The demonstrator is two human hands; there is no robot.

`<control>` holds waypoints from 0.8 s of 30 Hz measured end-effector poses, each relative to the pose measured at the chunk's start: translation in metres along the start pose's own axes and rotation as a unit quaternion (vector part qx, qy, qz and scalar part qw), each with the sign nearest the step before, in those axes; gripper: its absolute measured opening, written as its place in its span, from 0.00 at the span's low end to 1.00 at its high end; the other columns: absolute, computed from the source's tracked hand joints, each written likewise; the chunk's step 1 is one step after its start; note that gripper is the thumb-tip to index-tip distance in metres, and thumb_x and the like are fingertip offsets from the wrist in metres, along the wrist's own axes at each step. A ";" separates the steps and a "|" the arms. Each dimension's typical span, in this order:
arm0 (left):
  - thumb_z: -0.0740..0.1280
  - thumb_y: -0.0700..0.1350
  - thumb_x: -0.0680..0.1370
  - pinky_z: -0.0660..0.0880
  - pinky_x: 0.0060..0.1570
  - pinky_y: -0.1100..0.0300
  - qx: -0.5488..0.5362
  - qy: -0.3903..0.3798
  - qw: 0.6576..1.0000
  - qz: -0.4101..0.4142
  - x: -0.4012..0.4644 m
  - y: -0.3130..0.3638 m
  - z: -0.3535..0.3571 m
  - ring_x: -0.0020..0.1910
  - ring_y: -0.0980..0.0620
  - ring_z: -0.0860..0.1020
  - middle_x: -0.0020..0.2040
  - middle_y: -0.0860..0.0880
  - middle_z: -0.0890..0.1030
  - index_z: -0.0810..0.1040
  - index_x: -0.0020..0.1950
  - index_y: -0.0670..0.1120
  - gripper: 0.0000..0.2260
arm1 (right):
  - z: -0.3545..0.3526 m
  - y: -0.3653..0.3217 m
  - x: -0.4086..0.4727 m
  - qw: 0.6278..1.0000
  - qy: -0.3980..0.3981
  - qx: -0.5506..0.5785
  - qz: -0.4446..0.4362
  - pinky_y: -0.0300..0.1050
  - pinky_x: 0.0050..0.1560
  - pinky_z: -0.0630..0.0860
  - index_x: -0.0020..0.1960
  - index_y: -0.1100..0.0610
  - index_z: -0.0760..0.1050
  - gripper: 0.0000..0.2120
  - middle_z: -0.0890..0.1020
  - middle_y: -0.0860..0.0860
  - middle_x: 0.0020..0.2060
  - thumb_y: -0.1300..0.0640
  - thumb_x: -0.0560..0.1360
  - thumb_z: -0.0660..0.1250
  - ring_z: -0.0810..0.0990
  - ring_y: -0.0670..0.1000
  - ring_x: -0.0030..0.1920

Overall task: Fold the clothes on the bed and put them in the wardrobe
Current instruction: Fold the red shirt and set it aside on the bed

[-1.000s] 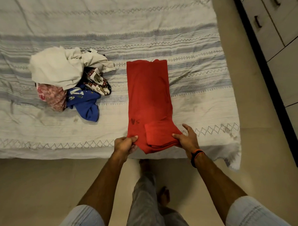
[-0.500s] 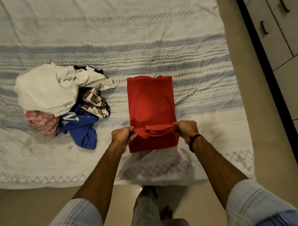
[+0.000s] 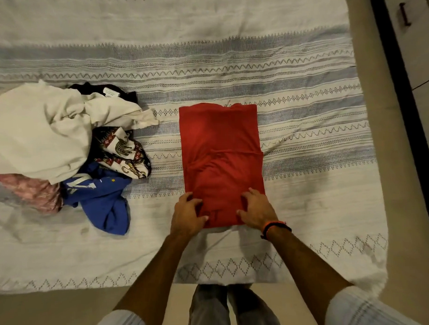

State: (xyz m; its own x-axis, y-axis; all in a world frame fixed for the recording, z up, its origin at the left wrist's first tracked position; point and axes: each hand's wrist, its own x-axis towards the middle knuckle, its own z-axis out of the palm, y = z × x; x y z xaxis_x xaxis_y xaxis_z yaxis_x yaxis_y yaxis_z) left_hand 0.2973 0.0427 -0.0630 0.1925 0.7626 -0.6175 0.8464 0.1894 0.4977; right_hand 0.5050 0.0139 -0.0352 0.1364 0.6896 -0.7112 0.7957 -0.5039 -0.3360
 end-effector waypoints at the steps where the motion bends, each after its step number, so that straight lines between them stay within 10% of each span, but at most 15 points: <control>1: 0.76 0.46 0.70 0.66 0.70 0.49 0.012 0.015 1.000 -0.006 -0.002 -0.002 0.005 0.70 0.43 0.67 0.74 0.43 0.65 0.77 0.67 0.45 0.26 | 0.004 0.003 -0.002 1.000 0.000 -0.012 -0.004 0.52 0.73 0.64 0.73 0.57 0.67 0.28 0.62 0.57 0.76 0.54 0.75 0.69 0.65 0.60 0.72; 7: 0.77 0.45 0.70 0.71 0.65 0.49 -0.058 0.095 0.988 -0.107 -0.009 0.001 0.012 0.63 0.39 0.72 0.68 0.39 0.65 0.70 0.66 0.41 0.29 | 0.013 0.012 -0.008 0.980 0.171 0.086 0.057 0.56 0.66 0.71 0.69 0.61 0.65 0.30 0.68 0.60 0.66 0.56 0.72 0.72 0.70 0.60 0.65; 20: 0.75 0.48 0.73 0.80 0.55 0.49 -0.312 -0.029 0.923 -0.221 0.006 -0.023 0.013 0.50 0.46 0.83 0.50 0.45 0.85 0.83 0.53 0.44 0.11 | 0.017 0.046 0.012 0.908 0.067 0.368 0.189 0.54 0.63 0.76 0.62 0.59 0.79 0.26 0.83 0.54 0.57 0.47 0.68 0.77 0.81 0.56 0.56; 24: 0.71 0.43 0.77 0.76 0.39 0.61 -0.404 -0.015 0.883 -0.238 -0.008 -0.011 0.006 0.46 0.49 0.81 0.49 0.46 0.84 0.82 0.55 0.42 0.08 | 0.010 0.045 0.001 0.870 0.051 0.457 0.179 0.56 0.60 0.78 0.60 0.60 0.79 0.22 0.84 0.54 0.54 0.53 0.69 0.77 0.82 0.55 0.53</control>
State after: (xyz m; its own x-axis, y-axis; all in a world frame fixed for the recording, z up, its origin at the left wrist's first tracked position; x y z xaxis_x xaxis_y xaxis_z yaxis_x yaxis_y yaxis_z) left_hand 0.2891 0.0308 -0.0667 -0.0660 0.4626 -0.8841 0.2075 0.8730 0.4413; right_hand 0.5355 -0.0133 -0.0572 0.3677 0.4223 -0.8285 -0.1042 -0.8666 -0.4880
